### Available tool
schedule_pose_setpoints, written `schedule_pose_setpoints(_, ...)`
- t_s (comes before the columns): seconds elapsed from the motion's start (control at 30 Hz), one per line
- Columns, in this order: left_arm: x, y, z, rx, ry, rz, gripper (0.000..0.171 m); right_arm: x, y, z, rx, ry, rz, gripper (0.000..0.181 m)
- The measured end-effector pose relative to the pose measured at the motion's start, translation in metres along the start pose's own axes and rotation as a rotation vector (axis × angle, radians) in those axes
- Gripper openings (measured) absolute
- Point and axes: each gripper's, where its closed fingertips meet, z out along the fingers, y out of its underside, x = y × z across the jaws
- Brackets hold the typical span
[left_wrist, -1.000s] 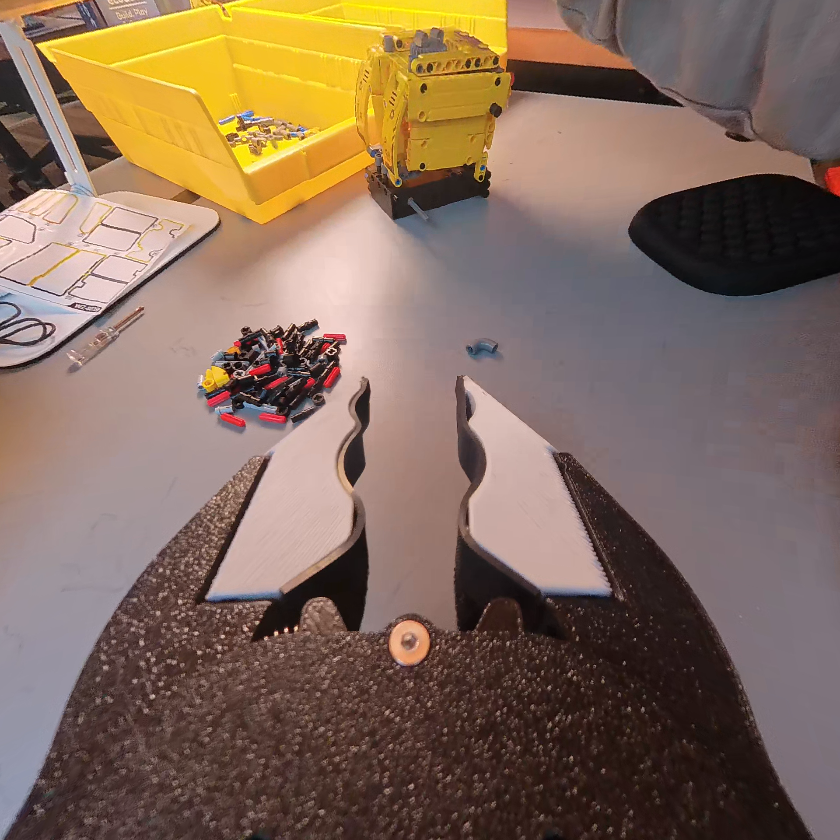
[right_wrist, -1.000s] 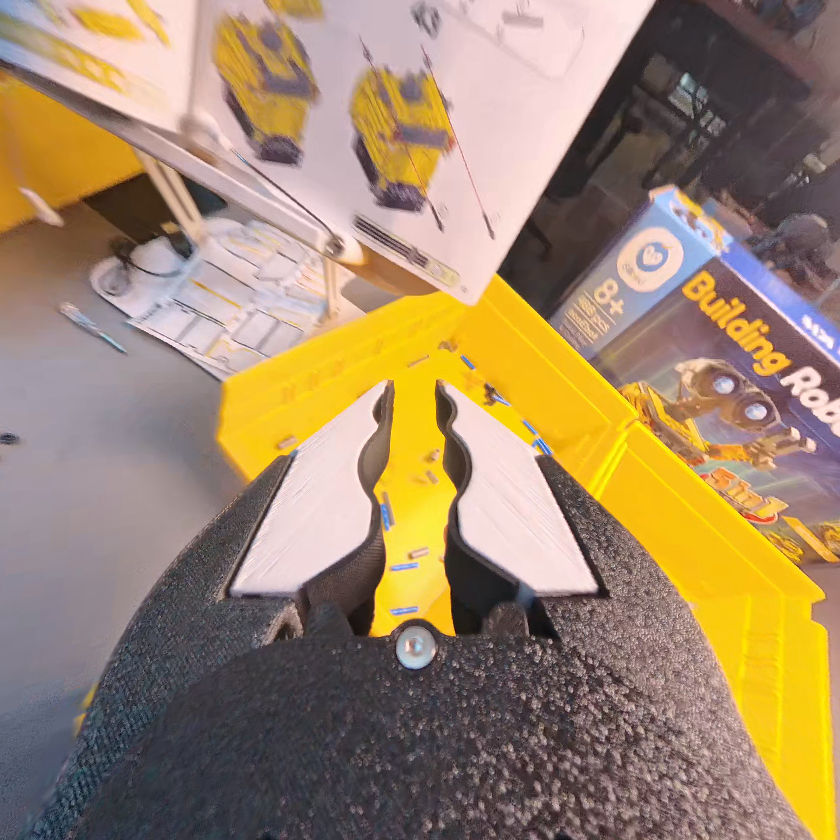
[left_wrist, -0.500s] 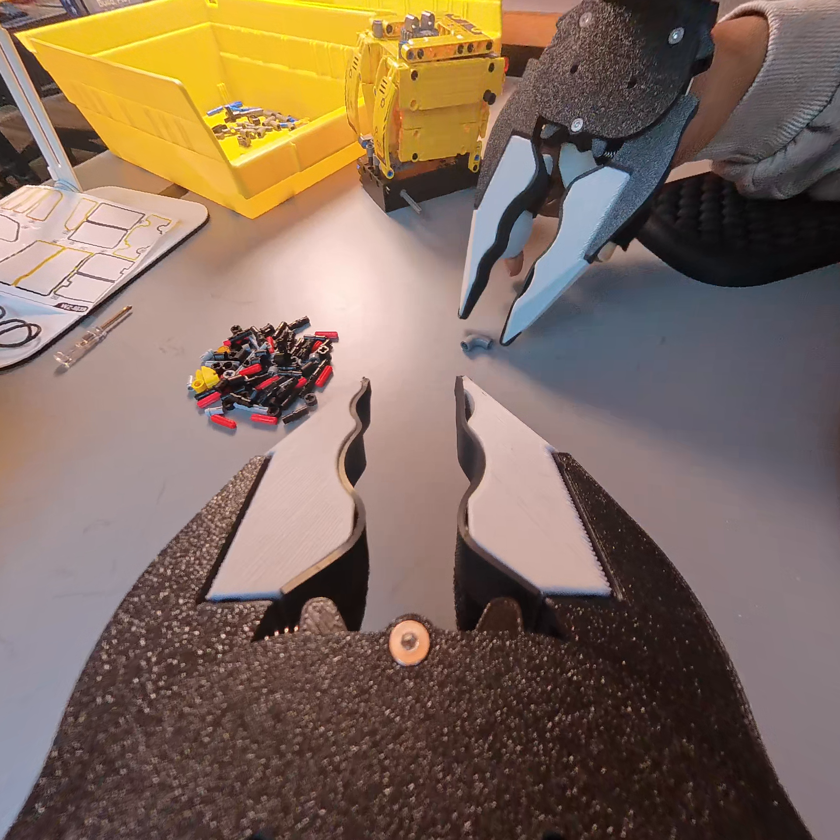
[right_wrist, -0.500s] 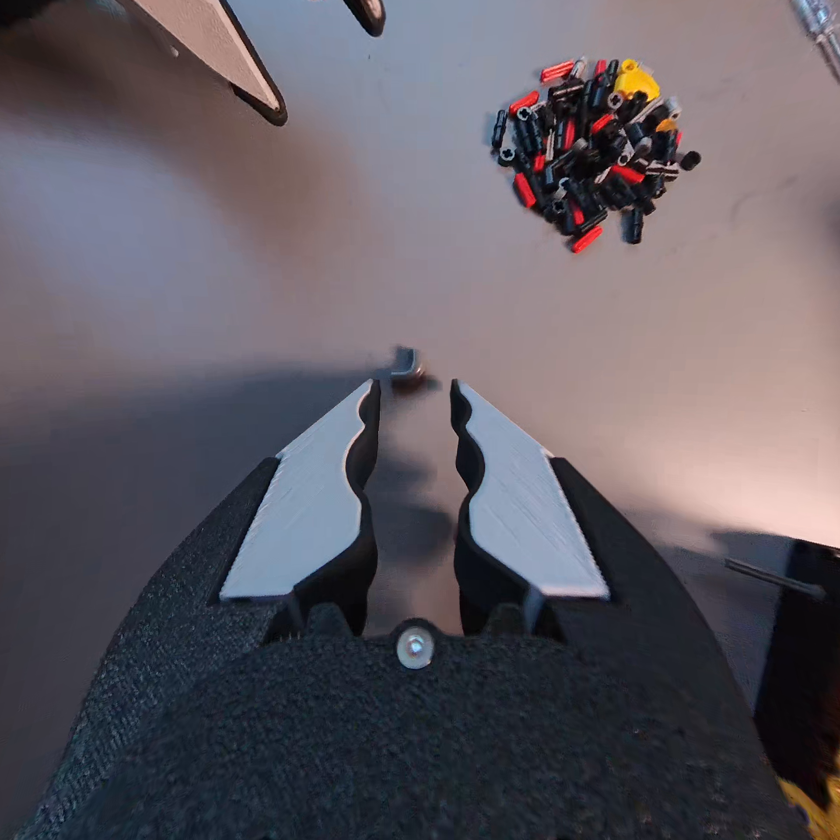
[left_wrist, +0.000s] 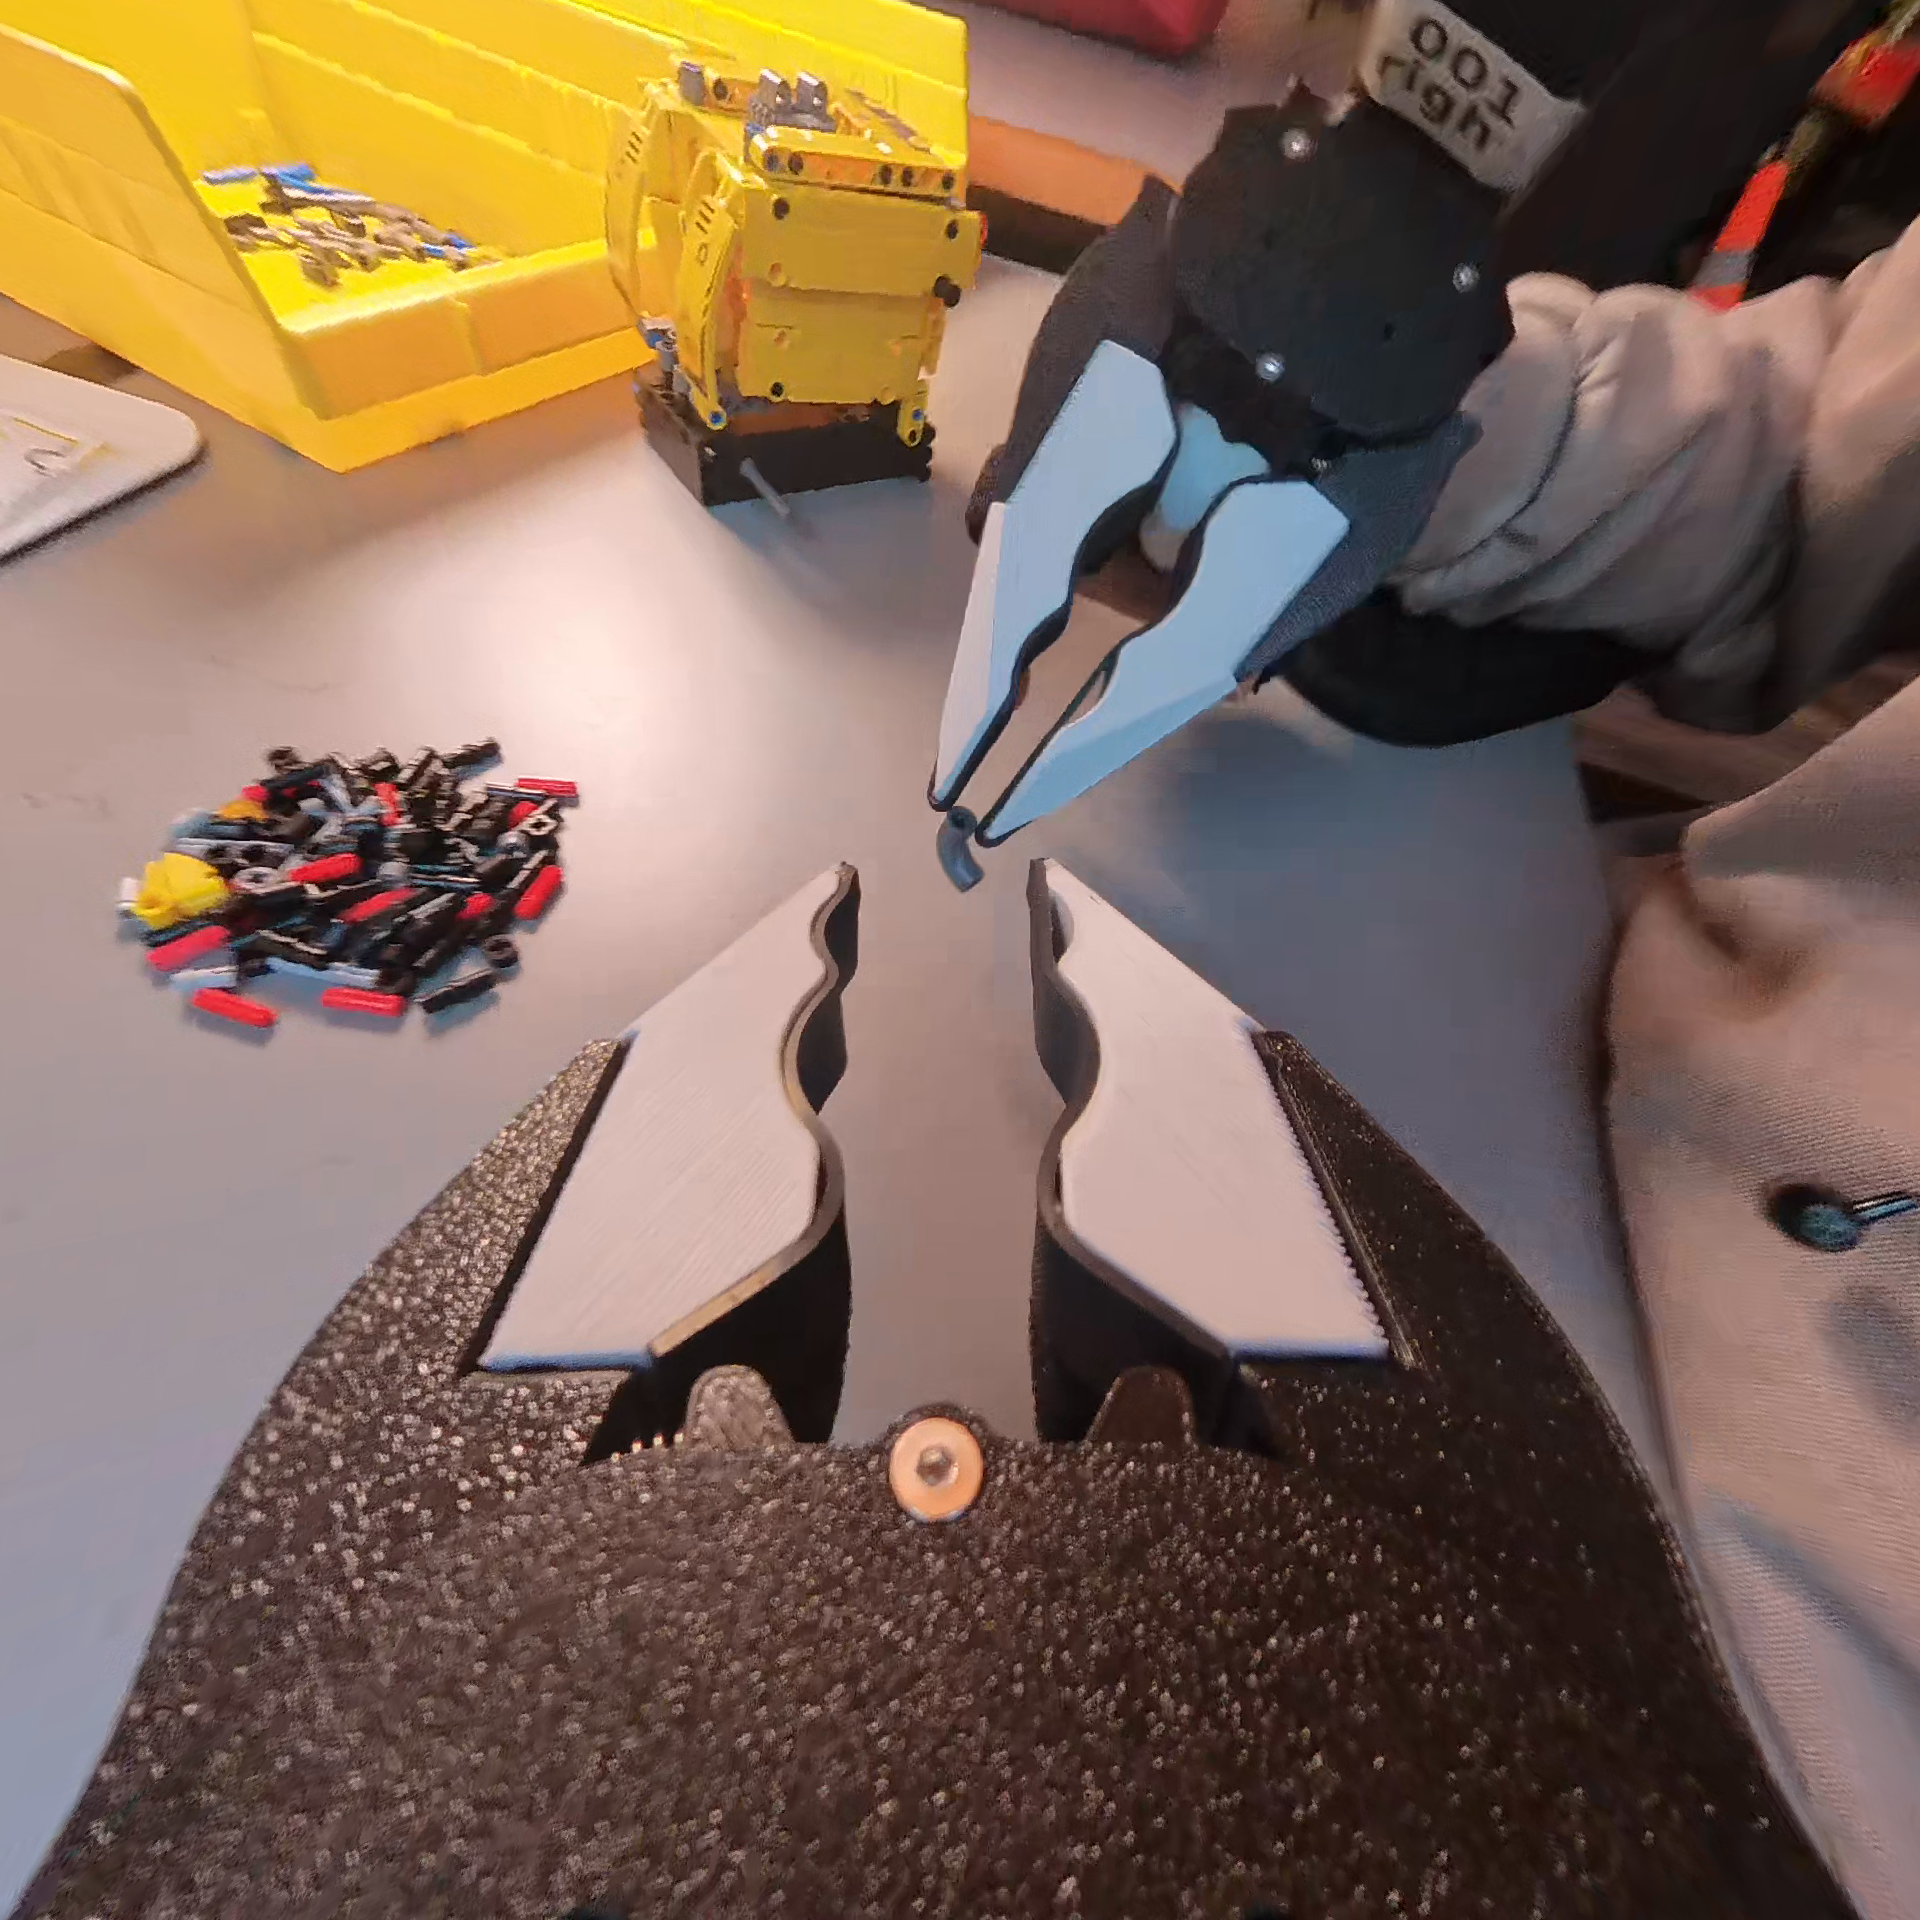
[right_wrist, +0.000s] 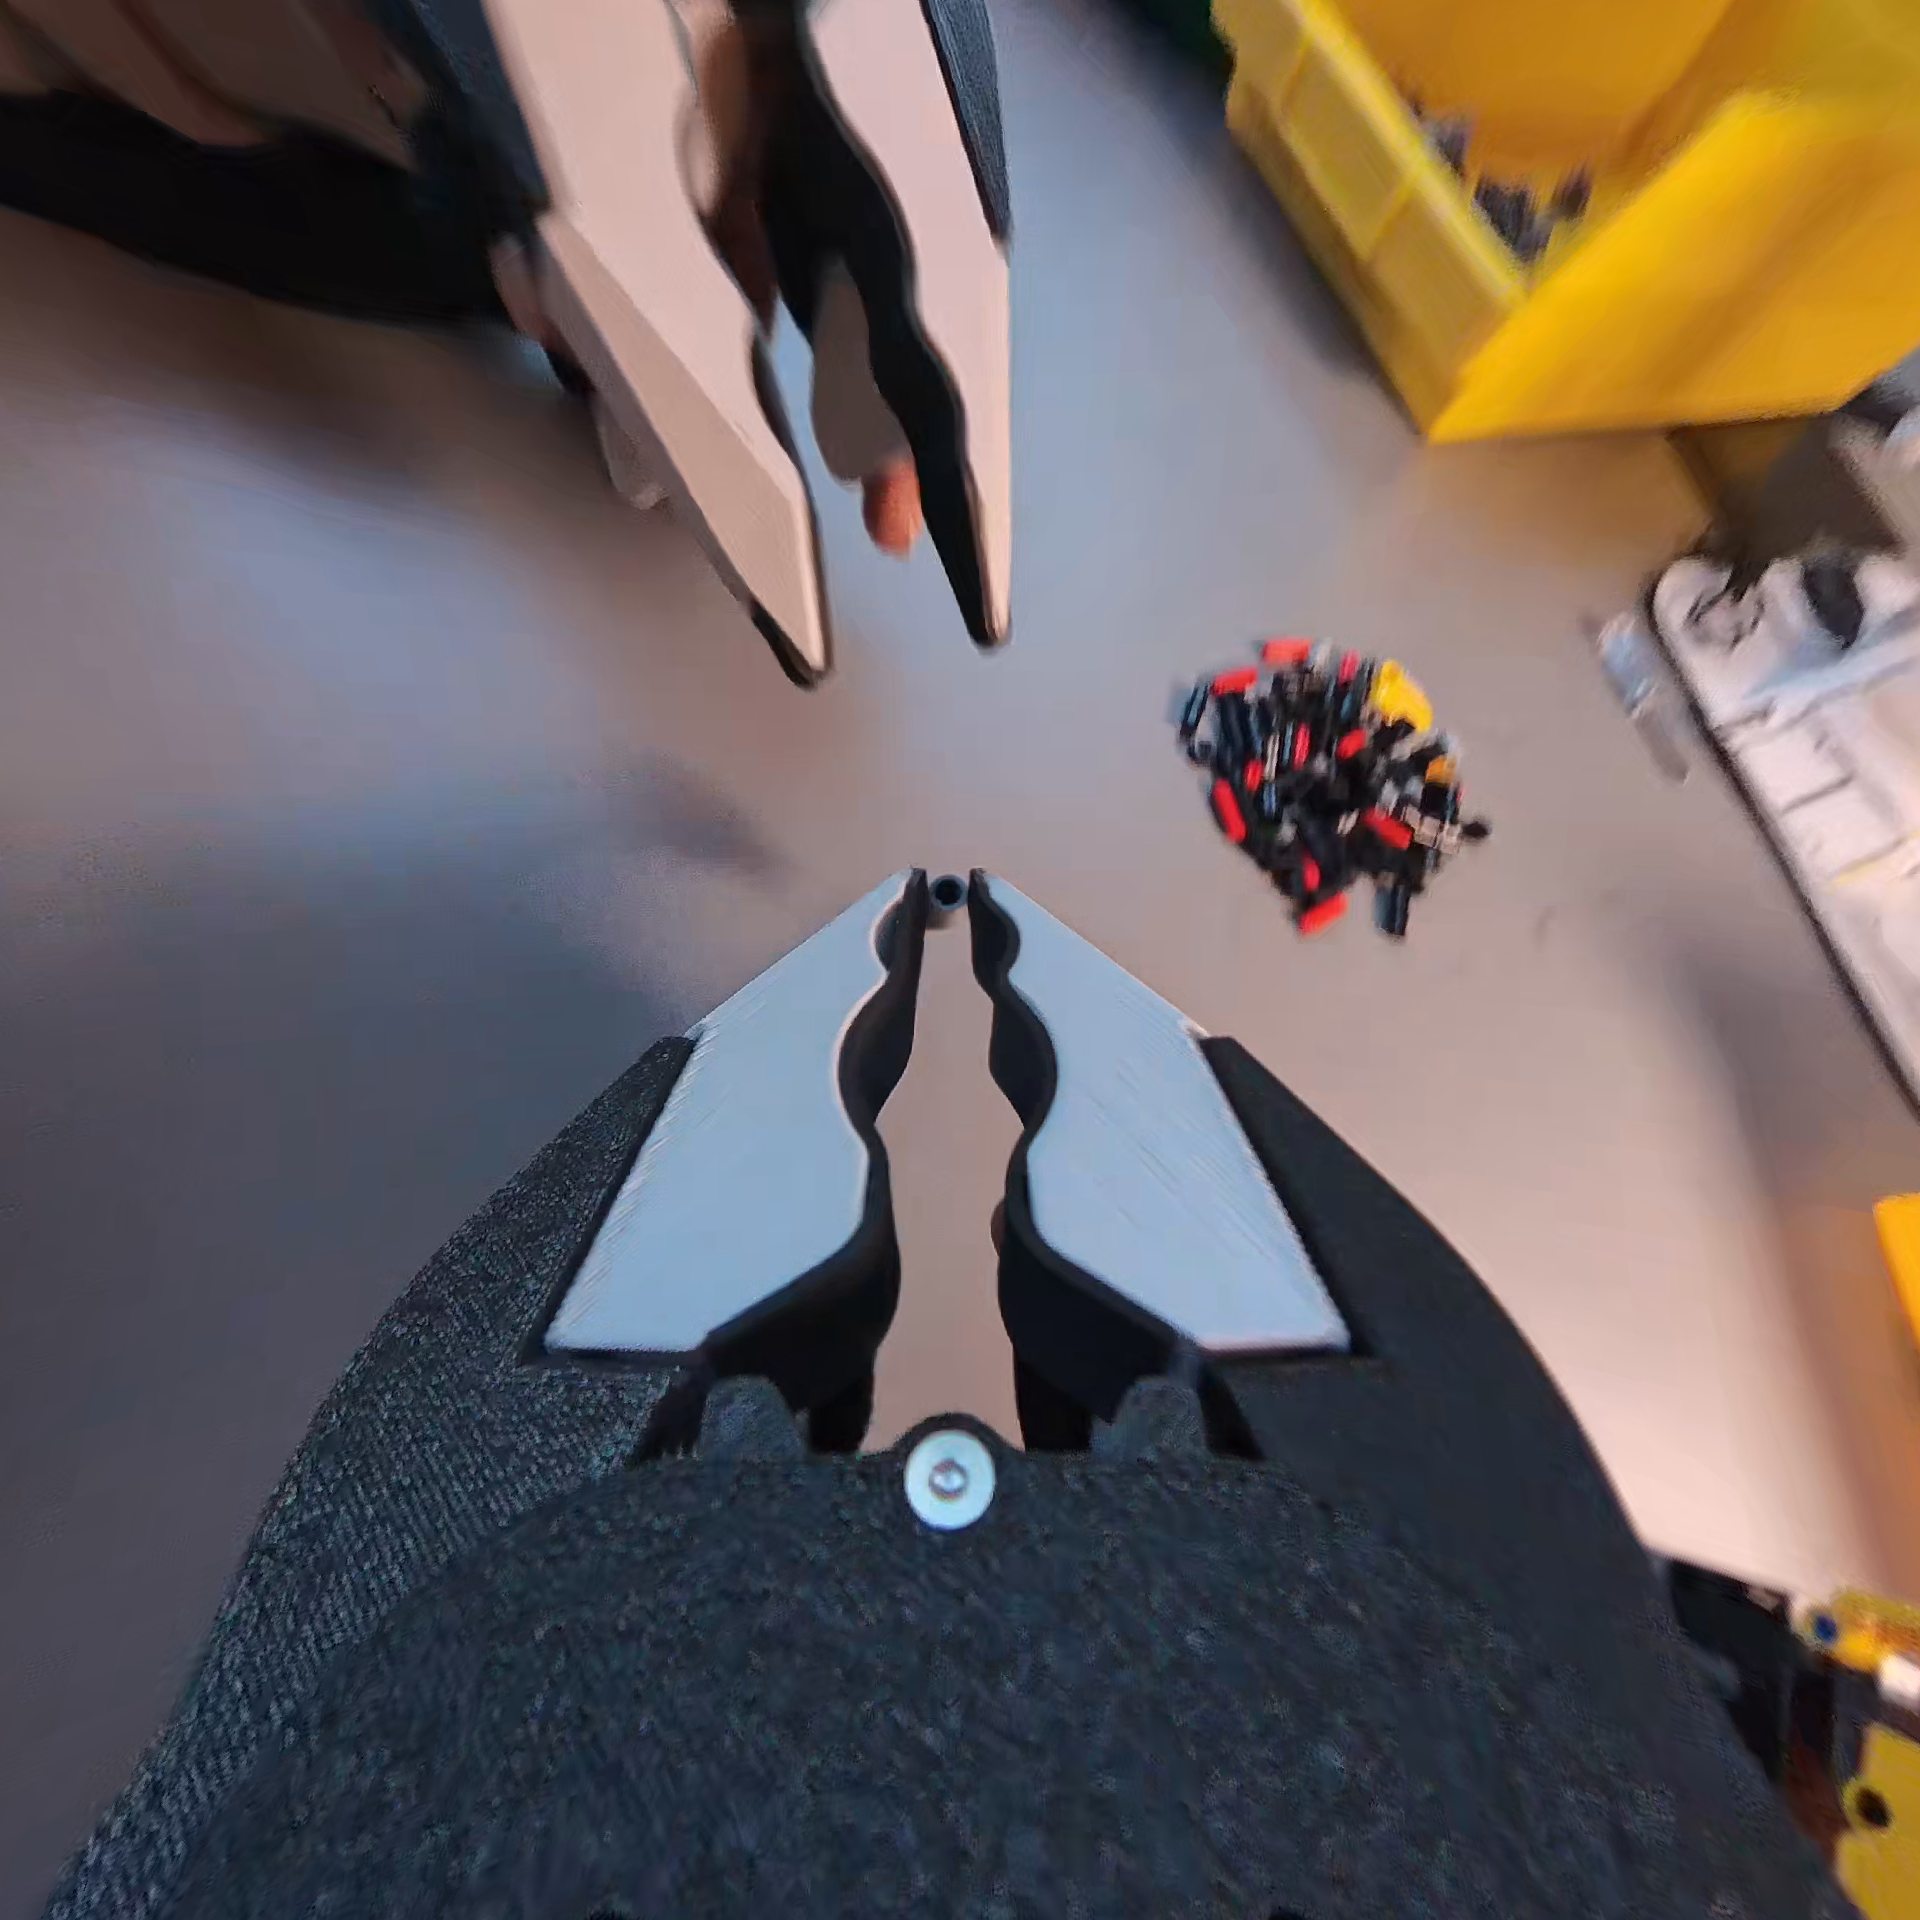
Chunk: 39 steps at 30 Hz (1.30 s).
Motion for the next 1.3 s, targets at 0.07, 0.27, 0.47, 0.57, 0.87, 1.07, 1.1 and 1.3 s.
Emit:
schedule_pose_setpoints(0.07,0.004,-0.003,0.001,0.02,0.05,-0.09,0.031,-0.005,-0.025,-0.006,0.114,0.028,-0.088,0.007)
schedule_pose_setpoints(0.27,0.007,0.003,0.005,-0.01,0.085,-0.144,0.031,0.001,-0.028,-0.008,0.138,0.054,-0.095,0.007)
schedule_pose_setpoints(0.47,0.026,-0.013,0.003,0.069,0.187,-0.132,0.018,-0.016,-0.058,-0.018,0.312,-0.029,-0.046,0.007)
schedule_pose_setpoints(0.57,0.027,-0.012,0.004,0.056,0.149,-0.063,0.011,-0.017,-0.056,-0.017,0.309,-0.035,-0.042,0.007)
schedule_pose_setpoints(0.87,0.007,-0.015,-0.001,0.046,-0.002,0.055,0.007,-0.009,-0.055,-0.021,0.333,-0.014,0.021,0.021)
schedule_pose_setpoints(1.07,-0.062,-0.059,-0.096,0.112,-0.49,0.176,0.006,0.032,-0.049,-0.041,0.405,0.101,0.164,0.024)
schedule_pose_setpoints(1.1,-0.077,-0.063,-0.128,0.107,-0.628,0.185,0.007,0.036,-0.046,-0.043,0.404,0.113,0.182,0.024)
schedule_pose_setpoints(1.3,-0.121,0.01,-0.323,-0.07,-1.231,-0.106,0.007,0.043,-0.033,-0.047,0.374,0.144,0.198,0.024)
